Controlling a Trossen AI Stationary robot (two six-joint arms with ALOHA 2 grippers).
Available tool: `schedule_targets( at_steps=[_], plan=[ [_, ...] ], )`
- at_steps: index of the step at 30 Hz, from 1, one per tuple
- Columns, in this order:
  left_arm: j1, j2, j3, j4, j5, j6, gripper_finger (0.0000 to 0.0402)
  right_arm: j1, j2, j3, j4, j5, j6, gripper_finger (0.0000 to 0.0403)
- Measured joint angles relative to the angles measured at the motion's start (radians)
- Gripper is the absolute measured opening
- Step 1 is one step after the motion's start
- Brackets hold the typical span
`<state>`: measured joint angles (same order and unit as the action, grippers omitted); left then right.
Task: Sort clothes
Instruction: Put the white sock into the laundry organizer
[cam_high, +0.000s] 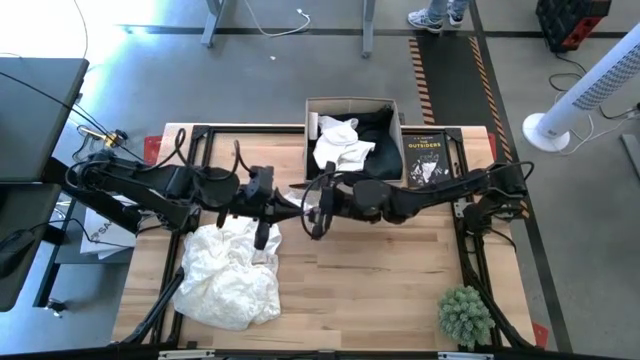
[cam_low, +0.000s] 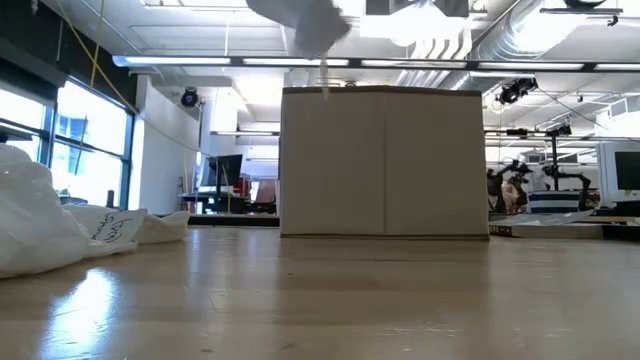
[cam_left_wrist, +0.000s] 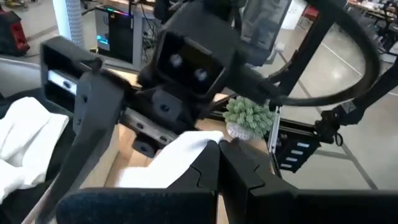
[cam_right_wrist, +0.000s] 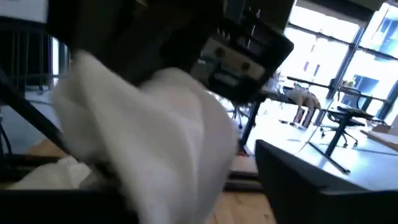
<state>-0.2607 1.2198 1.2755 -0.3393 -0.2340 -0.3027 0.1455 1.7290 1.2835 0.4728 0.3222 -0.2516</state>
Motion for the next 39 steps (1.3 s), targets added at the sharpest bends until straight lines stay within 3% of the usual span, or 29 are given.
schedule_targets(
  at_steps=[5,9,12,15,18,23,28,34,39],
  plan=[
    [-0.002,-0.013,0.000,-0.017,0.016,0.027,0.0002,-0.002,-0.001,-0.001,-0.079,0.033,-0.042,0.0025],
    [-0.012,-0.054,0.000,-0.127,-0.014,0.028,0.0020,-0.005,-0.035,-0.001,-0.100,0.172,-0.155,0.0016],
    [-0.022,-0.085,0.000,-0.274,-0.151,-0.064,0.0037,-0.040,-0.085,-0.001,-0.126,0.269,-0.262,0.0005],
    [-0.042,-0.107,0.000,-0.429,-0.350,-0.174,0.0048,-0.114,-0.121,-0.001,-0.163,0.327,-0.307,0.0008],
    [-0.064,-0.110,0.000,-0.542,-0.458,-0.277,0.0052,-0.232,-0.141,-0.001,-0.229,0.333,-0.269,0.0007],
    [-0.110,-0.092,0.000,-0.582,-0.475,-0.340,0.0053,-0.455,-0.143,-0.001,-0.458,0.302,-0.116,0.0012],
    [-0.153,-0.065,0.000,-0.583,-0.486,-0.340,0.0053,-0.611,-0.149,-0.001,-0.734,0.259,0.113,0.0063],
    [-0.169,-0.033,0.000,-0.583,-0.502,-0.324,0.0053,-0.661,-0.153,-0.002,-0.957,0.041,0.270,0.0118],
    [-0.168,-0.021,0.000,-0.584,-0.514,-0.322,0.0053,-0.657,-0.159,0.026,-1.091,0.134,0.303,0.0123]
  ],
)
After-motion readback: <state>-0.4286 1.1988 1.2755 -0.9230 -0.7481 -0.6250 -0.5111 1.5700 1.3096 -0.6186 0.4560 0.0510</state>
